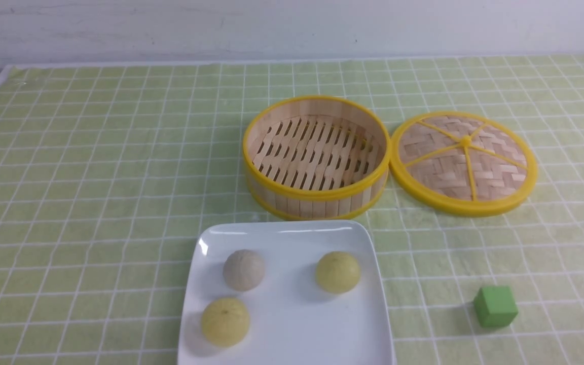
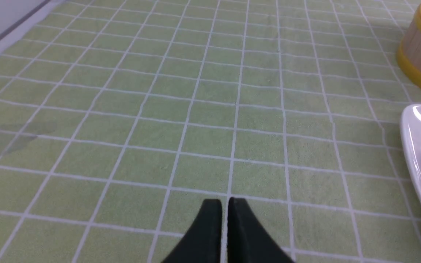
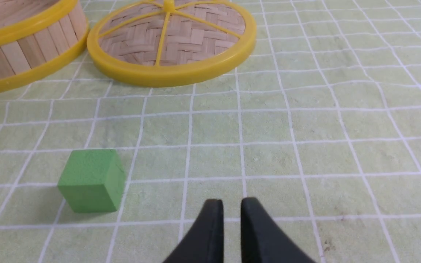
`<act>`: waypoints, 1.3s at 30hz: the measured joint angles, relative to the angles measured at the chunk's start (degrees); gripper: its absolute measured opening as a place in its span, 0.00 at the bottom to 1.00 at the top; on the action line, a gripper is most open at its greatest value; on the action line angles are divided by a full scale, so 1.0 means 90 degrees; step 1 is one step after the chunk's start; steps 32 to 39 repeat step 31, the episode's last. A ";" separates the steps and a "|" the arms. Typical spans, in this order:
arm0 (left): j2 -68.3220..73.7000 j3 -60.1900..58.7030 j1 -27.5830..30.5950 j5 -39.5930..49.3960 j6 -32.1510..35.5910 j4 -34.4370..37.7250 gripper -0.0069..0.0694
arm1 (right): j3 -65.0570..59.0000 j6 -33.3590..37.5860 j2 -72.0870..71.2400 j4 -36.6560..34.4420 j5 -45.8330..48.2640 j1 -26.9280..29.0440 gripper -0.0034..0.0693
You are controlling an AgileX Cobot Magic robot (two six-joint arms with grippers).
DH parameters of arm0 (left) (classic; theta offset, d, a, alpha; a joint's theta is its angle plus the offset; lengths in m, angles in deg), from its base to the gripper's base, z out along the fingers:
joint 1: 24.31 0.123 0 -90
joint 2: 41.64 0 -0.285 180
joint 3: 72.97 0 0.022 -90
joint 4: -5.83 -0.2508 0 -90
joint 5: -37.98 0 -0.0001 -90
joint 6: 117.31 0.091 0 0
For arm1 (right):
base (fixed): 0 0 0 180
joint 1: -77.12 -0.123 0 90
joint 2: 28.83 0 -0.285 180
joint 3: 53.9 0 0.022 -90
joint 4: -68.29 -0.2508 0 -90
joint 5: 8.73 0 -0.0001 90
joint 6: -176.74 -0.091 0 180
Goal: Put the steamed buns into the plate on the green tablecloth.
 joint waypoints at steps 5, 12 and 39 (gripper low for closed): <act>0.0000 0.0000 0.0000 0.0007 0.0000 0.0000 0.16 | 0.0000 0.0000 0.0000 0.0000 0.0000 0.0000 0.18; 0.0000 0.0000 0.0000 0.0007 0.0000 0.0000 0.18 | 0.0000 0.0000 0.0000 0.0000 0.0000 0.0000 0.18; 0.0000 0.0000 0.0000 0.0008 0.0000 0.0000 0.20 | 0.0000 0.0000 0.0000 0.0000 0.0000 0.0000 0.21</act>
